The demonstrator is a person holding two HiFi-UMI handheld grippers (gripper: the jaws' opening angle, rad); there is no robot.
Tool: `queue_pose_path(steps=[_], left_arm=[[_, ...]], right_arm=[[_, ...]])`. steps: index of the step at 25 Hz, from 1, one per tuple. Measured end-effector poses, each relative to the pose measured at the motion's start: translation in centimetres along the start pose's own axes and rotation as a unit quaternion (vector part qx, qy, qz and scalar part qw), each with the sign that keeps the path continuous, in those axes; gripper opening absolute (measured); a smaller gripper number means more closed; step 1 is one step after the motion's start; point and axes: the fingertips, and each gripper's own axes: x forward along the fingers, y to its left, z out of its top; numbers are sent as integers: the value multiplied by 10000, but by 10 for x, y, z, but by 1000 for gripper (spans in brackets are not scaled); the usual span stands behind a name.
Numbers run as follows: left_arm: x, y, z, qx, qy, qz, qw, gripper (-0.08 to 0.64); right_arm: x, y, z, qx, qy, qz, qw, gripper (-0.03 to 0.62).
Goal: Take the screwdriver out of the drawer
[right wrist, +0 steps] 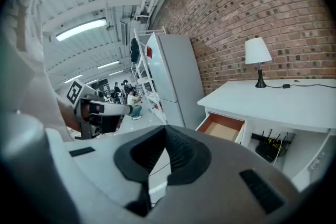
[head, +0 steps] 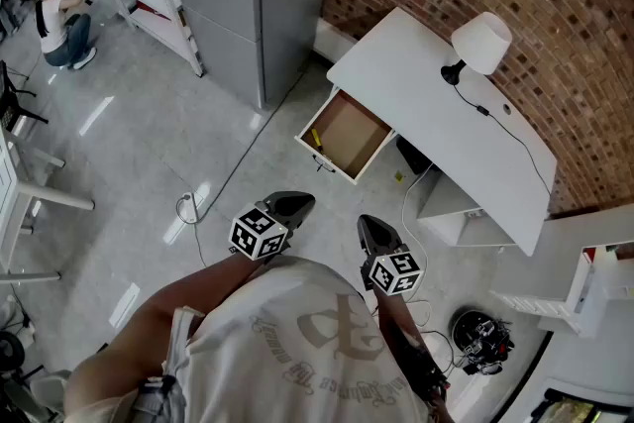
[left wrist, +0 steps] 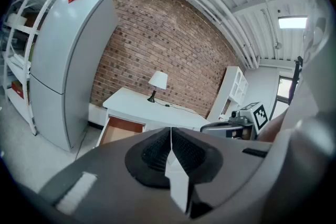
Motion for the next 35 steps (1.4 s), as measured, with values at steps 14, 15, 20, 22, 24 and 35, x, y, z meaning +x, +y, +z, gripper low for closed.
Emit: queue_pose_path(steps=[14, 15, 20, 22, 24, 35], left_arm=[[-1, -18, -14, -79, 29, 327, 9994, 12], [1, -17, -14, -82, 28, 338, 9994, 12], [4, -8, -6, 5, 15, 307, 9995, 12], [2, -3, -1, 32, -16, 296, 9996, 12], [-2, 2, 2, 35, -36, 309, 9995, 12], [-25, 36, 11, 22, 3, 251, 9997, 12]], right_arm=[[-15, 5, -4, -90, 115, 479, 9987, 6], [-15, 4, -4, -82, 126, 498, 9986, 6], [-9, 3, -4, 35, 108, 461, 9989, 6], [-5, 3, 0, 63, 61, 434, 9990, 6], [-1, 4, 4, 97, 12, 417, 9991, 6], [40, 17, 21, 78, -14, 253, 9996, 6]])
